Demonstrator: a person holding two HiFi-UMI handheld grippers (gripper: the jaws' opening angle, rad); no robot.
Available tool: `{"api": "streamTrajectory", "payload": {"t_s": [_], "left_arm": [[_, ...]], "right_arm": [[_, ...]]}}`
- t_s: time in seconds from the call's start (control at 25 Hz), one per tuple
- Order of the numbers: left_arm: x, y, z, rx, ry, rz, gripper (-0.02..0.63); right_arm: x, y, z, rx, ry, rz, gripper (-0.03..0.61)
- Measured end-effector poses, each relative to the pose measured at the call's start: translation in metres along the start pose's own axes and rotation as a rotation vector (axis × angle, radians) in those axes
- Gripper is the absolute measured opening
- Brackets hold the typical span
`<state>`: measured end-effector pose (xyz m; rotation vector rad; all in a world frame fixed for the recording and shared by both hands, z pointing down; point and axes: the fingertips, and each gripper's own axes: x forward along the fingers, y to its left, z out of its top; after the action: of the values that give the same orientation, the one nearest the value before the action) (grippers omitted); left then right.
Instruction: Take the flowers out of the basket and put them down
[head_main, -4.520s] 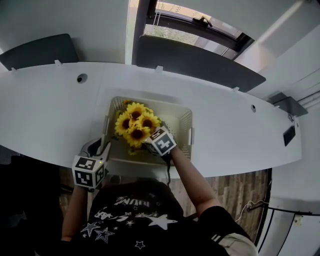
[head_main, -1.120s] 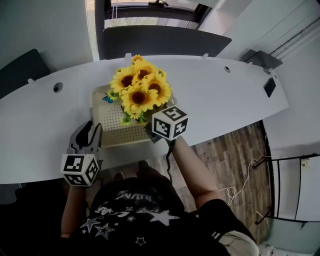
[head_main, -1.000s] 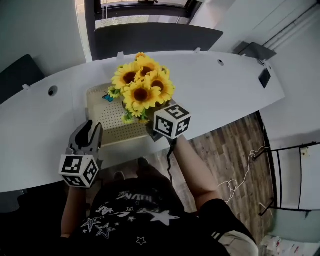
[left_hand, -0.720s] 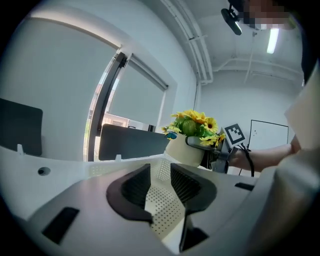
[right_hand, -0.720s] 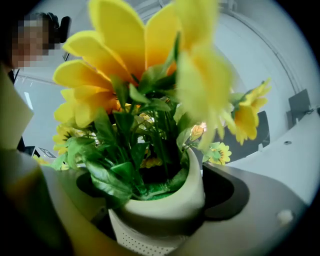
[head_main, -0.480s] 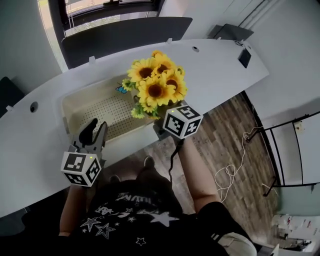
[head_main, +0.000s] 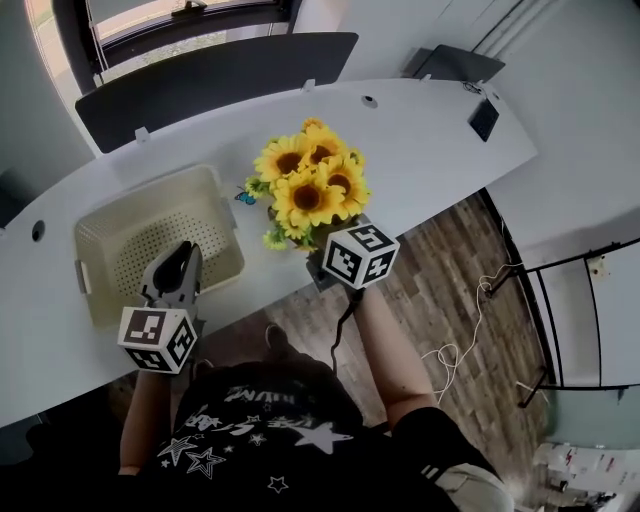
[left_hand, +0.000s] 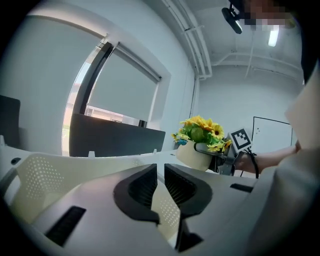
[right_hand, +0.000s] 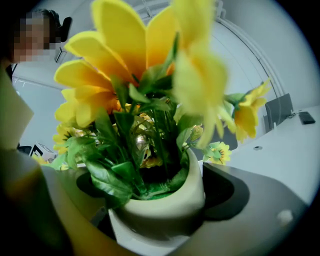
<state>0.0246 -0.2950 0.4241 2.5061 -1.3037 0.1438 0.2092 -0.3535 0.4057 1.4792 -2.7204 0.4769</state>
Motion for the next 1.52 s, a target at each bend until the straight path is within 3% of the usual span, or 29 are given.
{"api": "streamTrajectory", "payload": {"t_s": [0.2,0.6,0.92,1.52], "left_arm": [[0.041,-0.044,-0.002,-0.004,0.006,0.042,0.049],[0.078,-0.102,-0.017,0.057,0.039,0.025,0.048],[0.085,-0.101,-0.023,0.09,0.05,0.082,0.048],[0.093,-0.088,-0.021,0.05,0.077,0.111,0.048]], "right_arm": [[-0.015,-0.056,-0.011,-0.018,0.044,0.033,0.541],[-0.018,-0.098,-0.06,-0.001,0.126,0.09,0.541],[-0.012,-0.109,-0.105,0.01,0.191,0.107,0.541],[0.005,-0.117,-0.152,0.039,0.28,0.079,0.541]]}}
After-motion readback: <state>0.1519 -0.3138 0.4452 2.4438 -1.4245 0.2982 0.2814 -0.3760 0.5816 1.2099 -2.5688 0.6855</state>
